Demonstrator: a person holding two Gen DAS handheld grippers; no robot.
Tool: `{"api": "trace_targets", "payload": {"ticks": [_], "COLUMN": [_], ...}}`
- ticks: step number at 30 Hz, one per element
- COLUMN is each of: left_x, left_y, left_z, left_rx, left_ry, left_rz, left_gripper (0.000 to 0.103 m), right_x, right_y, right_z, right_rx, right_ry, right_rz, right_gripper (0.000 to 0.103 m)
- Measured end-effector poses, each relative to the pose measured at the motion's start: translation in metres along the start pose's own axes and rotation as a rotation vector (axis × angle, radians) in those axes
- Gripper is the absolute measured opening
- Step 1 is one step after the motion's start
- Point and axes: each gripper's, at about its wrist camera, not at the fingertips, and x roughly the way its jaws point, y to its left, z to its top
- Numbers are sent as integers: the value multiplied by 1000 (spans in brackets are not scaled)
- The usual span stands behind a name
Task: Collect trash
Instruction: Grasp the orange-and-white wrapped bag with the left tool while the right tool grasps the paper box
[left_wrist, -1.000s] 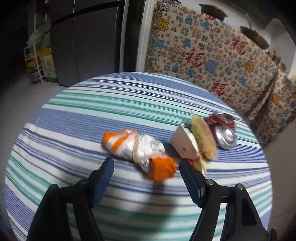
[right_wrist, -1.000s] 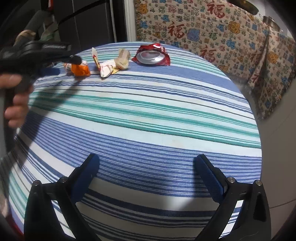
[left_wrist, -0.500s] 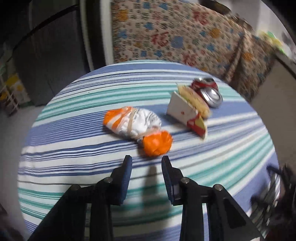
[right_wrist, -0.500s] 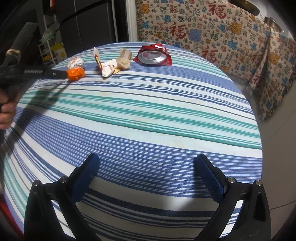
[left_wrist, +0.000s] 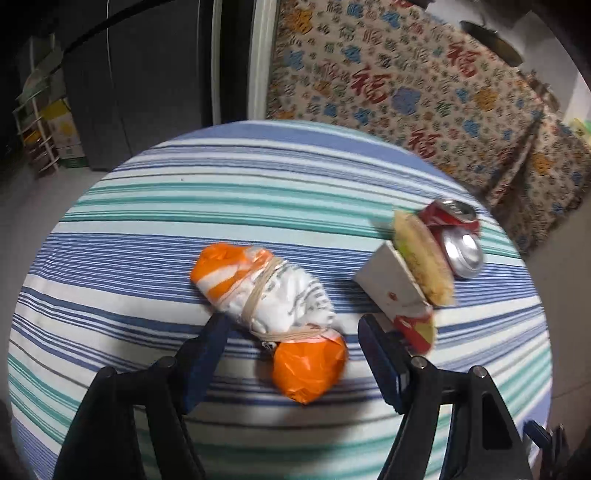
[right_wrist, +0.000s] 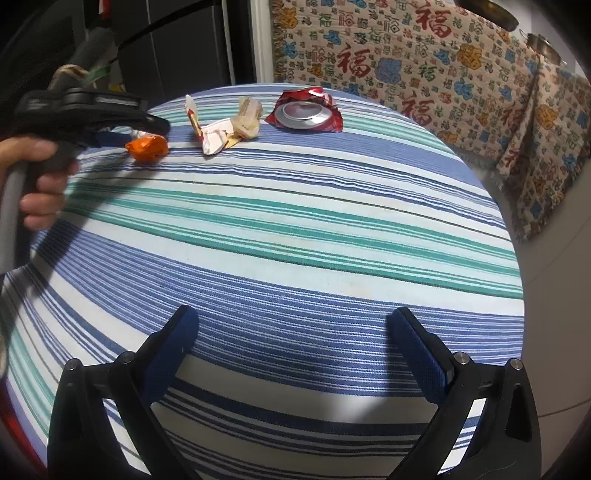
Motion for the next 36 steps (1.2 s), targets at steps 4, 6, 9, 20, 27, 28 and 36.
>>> {"api": "trace_targets", "payload": {"ticks": [4,6,9,20,27,28,36], "left_x": [2,-5,-24,-60,-49,-50,-47], "left_y": [-3,0,7,6,32,34,32], "left_z": [-7,-14,-32,-85,-82,-80,-86], "left_rx": [78,150,302,384,237,230,282], "left_ry": [-29,-22,9,-6,-7,-4,-31], "left_rz": [-22,-33,-80,-128,-87,-91,-56], "left_gripper": [40,38,38,74,74,74,74], "right_x": [-1,-1,0,-1,-1,1,34], "right_y": [0,0,0,-1,0,3,58], "right_z": [0,0,0,-1,0,4,99], "right_rx": [-2,-2,-1,-2,-7,-14,-117], "right_ry": [-1,-1,-1,0,6,17,-22], "right_rz": [3,2,2,1,-3,4,108], "right_gripper": [103,103,103,103,103,102,80]}}
